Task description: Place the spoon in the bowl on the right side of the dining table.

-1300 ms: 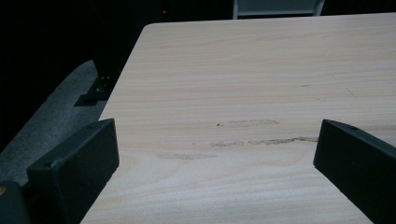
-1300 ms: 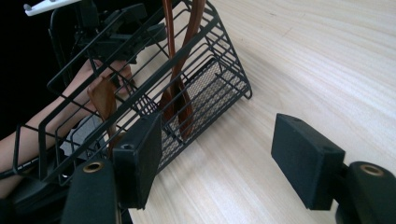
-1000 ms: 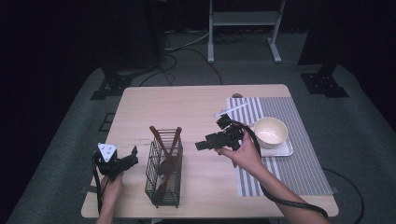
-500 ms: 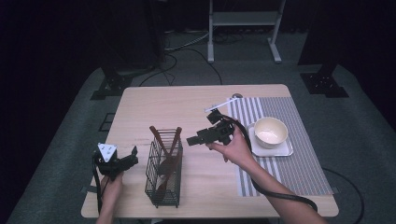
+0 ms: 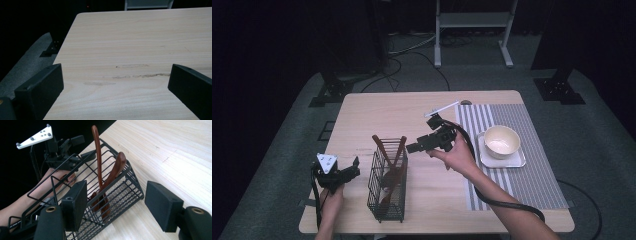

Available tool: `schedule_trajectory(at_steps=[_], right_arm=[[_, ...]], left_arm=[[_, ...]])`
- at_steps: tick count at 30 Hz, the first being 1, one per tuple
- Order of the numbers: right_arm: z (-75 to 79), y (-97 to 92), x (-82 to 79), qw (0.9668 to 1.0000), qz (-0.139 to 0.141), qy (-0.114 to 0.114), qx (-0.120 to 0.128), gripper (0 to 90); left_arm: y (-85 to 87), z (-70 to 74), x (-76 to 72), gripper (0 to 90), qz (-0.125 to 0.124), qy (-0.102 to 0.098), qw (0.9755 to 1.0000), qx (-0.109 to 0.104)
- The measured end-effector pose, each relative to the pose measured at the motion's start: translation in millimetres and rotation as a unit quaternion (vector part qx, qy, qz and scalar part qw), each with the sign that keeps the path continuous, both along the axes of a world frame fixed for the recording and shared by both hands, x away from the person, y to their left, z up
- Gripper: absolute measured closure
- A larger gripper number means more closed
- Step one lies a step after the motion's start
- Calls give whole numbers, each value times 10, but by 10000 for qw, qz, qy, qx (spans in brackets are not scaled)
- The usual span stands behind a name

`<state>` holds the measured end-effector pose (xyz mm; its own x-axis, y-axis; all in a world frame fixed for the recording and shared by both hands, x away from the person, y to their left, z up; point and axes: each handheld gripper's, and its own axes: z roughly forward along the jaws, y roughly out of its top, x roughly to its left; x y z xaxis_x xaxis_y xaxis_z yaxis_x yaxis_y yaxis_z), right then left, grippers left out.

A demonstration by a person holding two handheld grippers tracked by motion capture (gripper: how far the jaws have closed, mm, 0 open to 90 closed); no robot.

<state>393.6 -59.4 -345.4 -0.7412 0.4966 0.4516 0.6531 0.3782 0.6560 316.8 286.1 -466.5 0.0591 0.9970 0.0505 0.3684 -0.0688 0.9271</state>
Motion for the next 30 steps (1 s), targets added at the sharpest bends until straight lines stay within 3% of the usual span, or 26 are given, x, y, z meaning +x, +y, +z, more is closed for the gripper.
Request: schedule_trajectory(at_steps=[25, 30], right_arm=[[16, 259, 179, 10000, -28, 88, 13, 356], [1, 285, 203, 9999, -97, 64, -33, 453]], left_arm=[[1, 0, -1, 0, -12, -1, 10000, -3], [-1, -1, -2, 0, -11, -3, 10000, -15]])
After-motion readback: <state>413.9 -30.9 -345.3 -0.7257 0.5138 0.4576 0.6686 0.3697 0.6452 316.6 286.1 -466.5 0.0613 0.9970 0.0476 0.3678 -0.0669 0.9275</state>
